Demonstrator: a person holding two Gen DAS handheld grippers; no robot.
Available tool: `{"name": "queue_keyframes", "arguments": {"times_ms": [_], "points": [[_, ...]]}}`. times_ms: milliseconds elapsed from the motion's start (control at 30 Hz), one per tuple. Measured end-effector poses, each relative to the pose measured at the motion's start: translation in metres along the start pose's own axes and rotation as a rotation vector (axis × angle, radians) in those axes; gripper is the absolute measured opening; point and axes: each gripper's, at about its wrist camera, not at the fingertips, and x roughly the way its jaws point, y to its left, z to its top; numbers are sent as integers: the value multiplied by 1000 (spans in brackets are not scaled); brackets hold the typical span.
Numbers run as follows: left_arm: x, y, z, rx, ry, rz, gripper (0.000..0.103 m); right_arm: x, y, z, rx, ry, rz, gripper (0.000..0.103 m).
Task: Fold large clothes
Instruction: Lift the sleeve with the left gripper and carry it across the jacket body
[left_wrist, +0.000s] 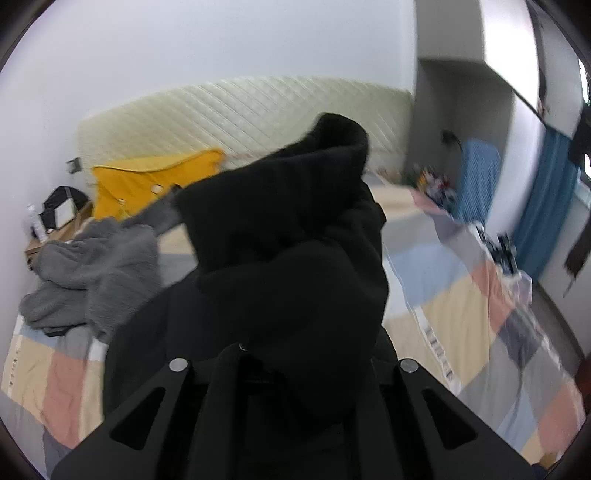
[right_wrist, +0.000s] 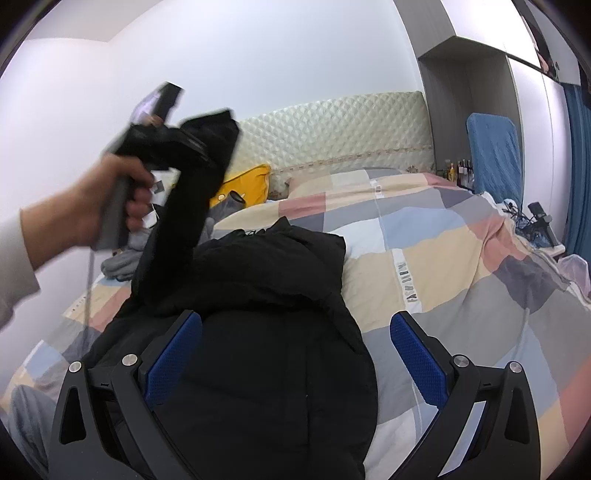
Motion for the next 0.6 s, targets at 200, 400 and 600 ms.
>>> {"name": "queue_keyframes", "arguments": {"times_ms": [200, 400, 600], "points": [[51, -45, -37, 83, 76, -19, 8, 7, -13, -1, 46, 13, 11, 103], [96, -73, -74, 145, 108, 32, 8, 15, -17, -4, 68, 14, 0, 103], [133, -87, -98, 233, 138, 148, 13, 25, -22, -7, 67, 21, -14, 103]]}}
